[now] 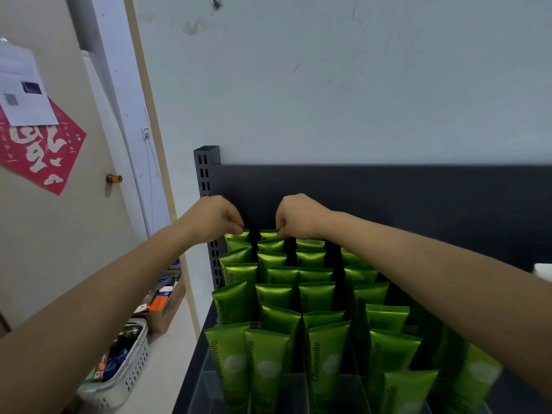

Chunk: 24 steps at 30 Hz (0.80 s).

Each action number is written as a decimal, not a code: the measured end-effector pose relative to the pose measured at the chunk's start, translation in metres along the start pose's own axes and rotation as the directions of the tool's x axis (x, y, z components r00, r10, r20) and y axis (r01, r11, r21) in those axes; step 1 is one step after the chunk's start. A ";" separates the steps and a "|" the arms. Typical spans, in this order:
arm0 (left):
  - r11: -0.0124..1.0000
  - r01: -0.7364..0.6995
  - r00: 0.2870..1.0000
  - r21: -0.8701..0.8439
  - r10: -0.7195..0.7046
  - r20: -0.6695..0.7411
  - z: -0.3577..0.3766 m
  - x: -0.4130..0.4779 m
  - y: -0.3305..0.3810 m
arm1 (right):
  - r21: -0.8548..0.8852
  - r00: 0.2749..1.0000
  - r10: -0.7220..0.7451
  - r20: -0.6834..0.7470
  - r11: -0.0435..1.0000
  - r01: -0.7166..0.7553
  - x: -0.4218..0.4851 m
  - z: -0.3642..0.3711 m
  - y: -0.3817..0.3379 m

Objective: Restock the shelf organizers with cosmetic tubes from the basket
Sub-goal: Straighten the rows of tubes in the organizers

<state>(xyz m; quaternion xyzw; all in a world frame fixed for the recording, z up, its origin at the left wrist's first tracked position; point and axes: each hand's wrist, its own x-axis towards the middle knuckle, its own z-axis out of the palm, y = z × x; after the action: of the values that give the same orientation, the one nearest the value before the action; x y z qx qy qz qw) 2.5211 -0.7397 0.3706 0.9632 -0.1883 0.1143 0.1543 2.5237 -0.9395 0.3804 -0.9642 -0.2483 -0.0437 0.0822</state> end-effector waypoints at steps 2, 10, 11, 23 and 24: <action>0.998 -0.054 0.996 0.006 0.055 -0.065 -0.005 -0.006 0.001 | 0.006 1.000 -0.013 -0.010 1.000 0.013 -0.006 -0.006 -0.001; 0.990 -0.127 0.991 0.064 0.123 0.060 -0.008 -0.027 0.005 | -0.037 0.991 -0.126 0.040 0.991 0.128 -0.021 -0.009 -0.011; 0.990 -0.126 0.991 0.070 0.122 0.063 -0.005 -0.028 0.005 | -0.047 0.992 -0.120 0.035 0.992 0.121 -0.020 -0.005 -0.011; 0.990 -0.056 0.998 0.128 0.056 0.003 -0.005 -0.032 0.003 | 0.013 0.998 -0.063 -0.016 0.998 0.063 -0.019 -0.002 -0.010; 0.992 -0.047 0.999 0.114 0.047 -0.001 -0.006 -0.032 0.003 | 0.025 0.998 -0.067 -0.006 0.997 0.067 -0.021 -0.003 -0.010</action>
<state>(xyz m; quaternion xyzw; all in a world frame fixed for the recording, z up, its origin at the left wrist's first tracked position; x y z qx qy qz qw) 2.4897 -0.7295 0.3680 0.9655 -0.2039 0.1302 0.0967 2.5006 -0.9408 0.3819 -0.9540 -0.2810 -0.0458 0.0934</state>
